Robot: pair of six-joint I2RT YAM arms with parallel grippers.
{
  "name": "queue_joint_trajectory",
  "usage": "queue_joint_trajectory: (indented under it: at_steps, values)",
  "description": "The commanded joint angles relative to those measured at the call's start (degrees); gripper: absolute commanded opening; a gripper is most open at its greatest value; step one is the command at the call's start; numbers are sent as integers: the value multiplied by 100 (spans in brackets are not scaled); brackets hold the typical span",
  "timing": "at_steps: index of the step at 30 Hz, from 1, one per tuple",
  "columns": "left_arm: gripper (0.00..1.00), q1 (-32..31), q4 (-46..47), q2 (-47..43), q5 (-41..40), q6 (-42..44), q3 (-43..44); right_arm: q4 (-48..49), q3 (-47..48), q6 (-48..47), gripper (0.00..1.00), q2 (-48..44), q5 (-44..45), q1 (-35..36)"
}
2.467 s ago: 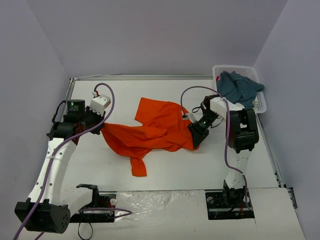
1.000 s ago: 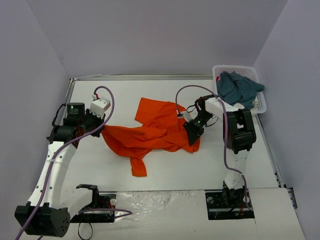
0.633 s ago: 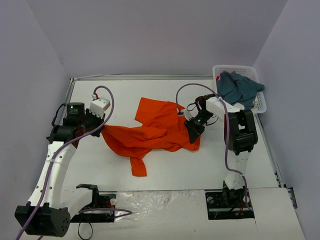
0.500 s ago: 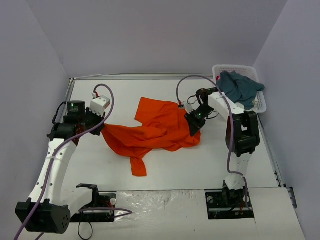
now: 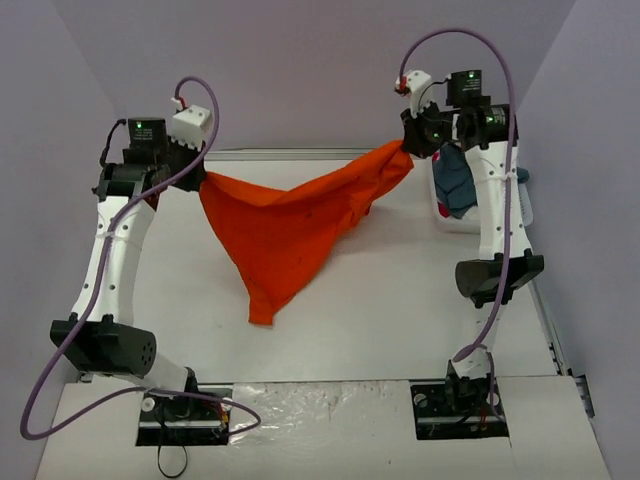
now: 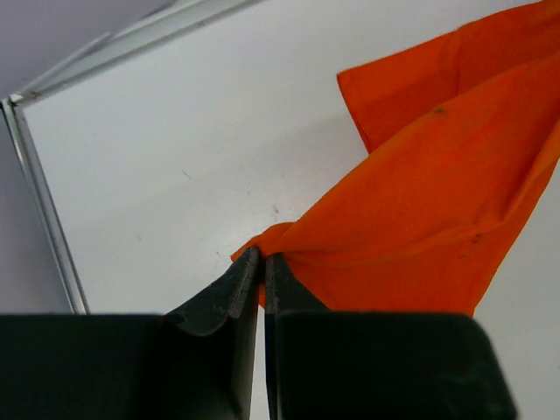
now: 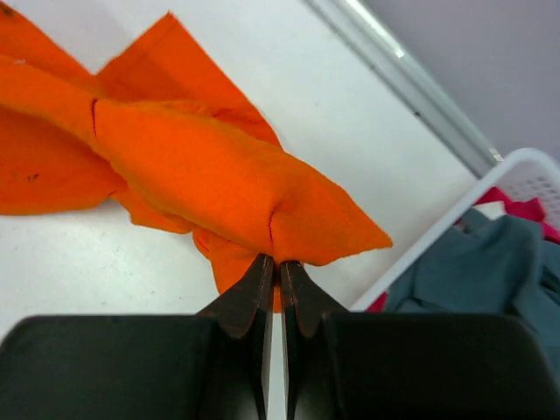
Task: Fold and stack the t-shirts
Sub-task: Flatten out the tshirt
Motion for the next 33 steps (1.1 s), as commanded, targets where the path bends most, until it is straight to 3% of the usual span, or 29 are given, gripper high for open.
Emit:
queue_joint_trajectory:
  at_steps: [1,4,10,13,18,21,24,28,33]
  values:
    - [2,72,-71,-158,-279,-504,895,-427,420,245,0,-293,-59,-222]
    - [2,80,-141,-395,-104,-646,924,-313,-193,236,0,-1056,-438,-407]
    - [2,63,-132,-2080,-189,-506,-411,249,-2380,438,0,-3208,-517,-399]
    - [2,54,-413,-3204,-489,-155,-930,276,-2857,691,0,-4097,-456,-407]
    - [2,72,-870,-4016,-911,-189,-862,294,-2675,1000,0,-4935,-35,-407]
    - [2,72,-906,-3947,-1070,-373,-537,355,-2262,1070,0,-4901,203,-486]
    - [2,72,-810,-3456,-1210,-461,-422,425,-2085,1115,0,-4183,431,-486]
    - [2,80,-266,-2368,-1474,-383,-588,1021,-2322,1132,0,-3286,818,-486]
    - [2,72,500,-752,-1527,-312,-475,1269,-1735,1123,0,-1627,1012,-486]
